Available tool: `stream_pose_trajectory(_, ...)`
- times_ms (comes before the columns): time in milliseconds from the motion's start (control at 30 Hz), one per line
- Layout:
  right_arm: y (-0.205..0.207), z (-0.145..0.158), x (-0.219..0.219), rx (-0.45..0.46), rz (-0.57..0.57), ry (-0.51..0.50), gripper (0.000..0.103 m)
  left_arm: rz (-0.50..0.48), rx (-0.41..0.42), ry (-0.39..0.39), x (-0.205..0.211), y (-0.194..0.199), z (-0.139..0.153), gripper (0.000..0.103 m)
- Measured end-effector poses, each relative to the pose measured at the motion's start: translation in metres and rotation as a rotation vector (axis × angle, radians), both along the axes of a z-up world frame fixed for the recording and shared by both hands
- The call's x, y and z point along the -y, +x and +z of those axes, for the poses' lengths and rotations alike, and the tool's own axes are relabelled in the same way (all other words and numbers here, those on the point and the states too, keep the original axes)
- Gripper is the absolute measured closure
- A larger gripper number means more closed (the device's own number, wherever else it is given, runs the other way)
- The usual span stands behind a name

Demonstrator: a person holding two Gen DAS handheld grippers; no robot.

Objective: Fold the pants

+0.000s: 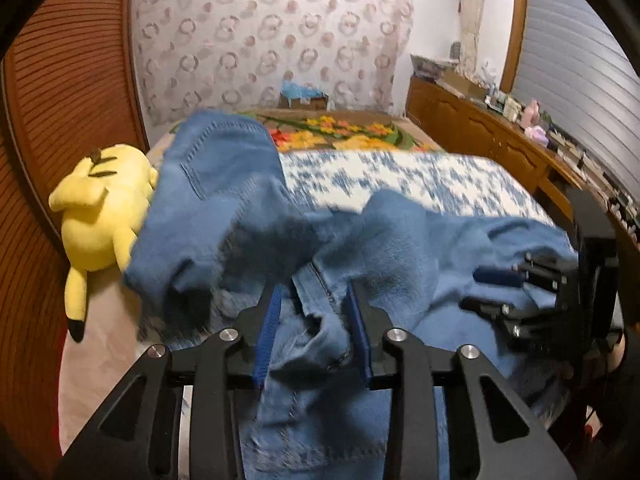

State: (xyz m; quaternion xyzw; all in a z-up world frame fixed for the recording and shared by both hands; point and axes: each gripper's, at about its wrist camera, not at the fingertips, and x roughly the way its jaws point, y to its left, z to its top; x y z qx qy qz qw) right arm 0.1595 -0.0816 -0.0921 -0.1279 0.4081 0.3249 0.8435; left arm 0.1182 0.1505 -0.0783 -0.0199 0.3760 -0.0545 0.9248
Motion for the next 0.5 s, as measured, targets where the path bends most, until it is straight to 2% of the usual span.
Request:
stream_pose_trajectory(33,0.000,0.000,0.000,0.000,0.000,0.000,0.058,-0.002,-0.013,0.004,0.003,-0.001,-0.005,0.057)
stream_pose_trajectory(133,0.000,0.000,-0.001,0.002,0.000,-0.003,0.058,-0.003,-0.031,0.028,0.009,-0.001,-0.015,0.052)
stream_pose_trajectory(200,-0.002,0.002,-0.002,0.003,0.000,-0.005,0.058,0.004,-0.036,0.040,0.009,0.000,-0.019,0.051)
stream_pose_trajectory(333,-0.003,0.004,-0.004,0.005,0.000,-0.010,0.058,0.015,-0.040,0.017,0.007,0.003,-0.022,0.049)
stream_pose_trajectory(500,-0.003,0.003,-0.003,0.006,0.001,-0.009,0.058,-0.021,-0.034,-0.005,0.011,0.012,-0.019,0.050)
